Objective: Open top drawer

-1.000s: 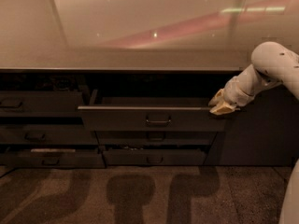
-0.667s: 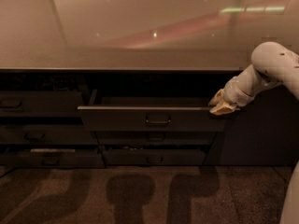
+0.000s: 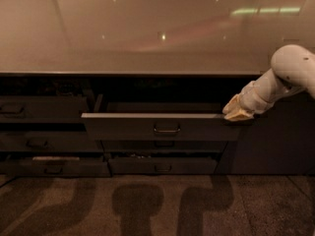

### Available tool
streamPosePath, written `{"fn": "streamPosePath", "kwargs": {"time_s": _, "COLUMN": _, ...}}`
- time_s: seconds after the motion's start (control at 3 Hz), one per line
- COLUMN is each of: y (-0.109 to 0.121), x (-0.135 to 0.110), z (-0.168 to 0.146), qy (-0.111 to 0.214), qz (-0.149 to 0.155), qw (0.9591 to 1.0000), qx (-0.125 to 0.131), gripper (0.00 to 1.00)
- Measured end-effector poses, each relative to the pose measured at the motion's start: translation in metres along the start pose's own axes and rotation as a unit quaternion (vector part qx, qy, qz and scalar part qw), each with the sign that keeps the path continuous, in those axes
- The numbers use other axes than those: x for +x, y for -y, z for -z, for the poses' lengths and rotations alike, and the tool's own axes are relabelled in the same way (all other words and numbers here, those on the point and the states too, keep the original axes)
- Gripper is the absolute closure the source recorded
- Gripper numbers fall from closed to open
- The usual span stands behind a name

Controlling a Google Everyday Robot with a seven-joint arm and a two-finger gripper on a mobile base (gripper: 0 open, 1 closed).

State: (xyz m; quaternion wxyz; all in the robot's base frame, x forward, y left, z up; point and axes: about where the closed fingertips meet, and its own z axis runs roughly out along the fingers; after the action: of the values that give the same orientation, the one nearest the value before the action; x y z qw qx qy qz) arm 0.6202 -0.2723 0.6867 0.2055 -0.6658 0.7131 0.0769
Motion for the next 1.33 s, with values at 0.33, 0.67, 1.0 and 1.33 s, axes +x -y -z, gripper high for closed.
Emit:
{"fn": "streamPosePath", "kwargs": {"time_s": 0.33, "y": -0.003, "x": 0.0, "z": 0.001, "qy": 0.0, "qz": 0.001, "qw": 1.0, "qx": -0.001, "gripper": 1.0}}
{"fn": "streamPosePath", "kwargs": {"time_s": 0.67, "y": -0.005, "x": 0.001, "z": 0.002, "qy": 0.0, "qz": 0.002, "qw": 1.0, "qx": -0.001, "gripper": 1.0}}
{"fn": "streamPosePath", "kwargs": {"time_s": 1.0, "y": -0.01, "x": 0.002, "z": 0.003, "qy": -0.001, "qz": 0.004, "qw": 1.0, "qx": -0.002, "gripper": 1.0}}
{"fn": "streamPosePath", "kwargs": {"time_s": 1.33, "y": -0.024, "x": 0.008, "z": 0.03, "qy": -0.021, "qz": 0.062, "qw": 0.997, "qx": 0.042, "gripper": 1.0}}
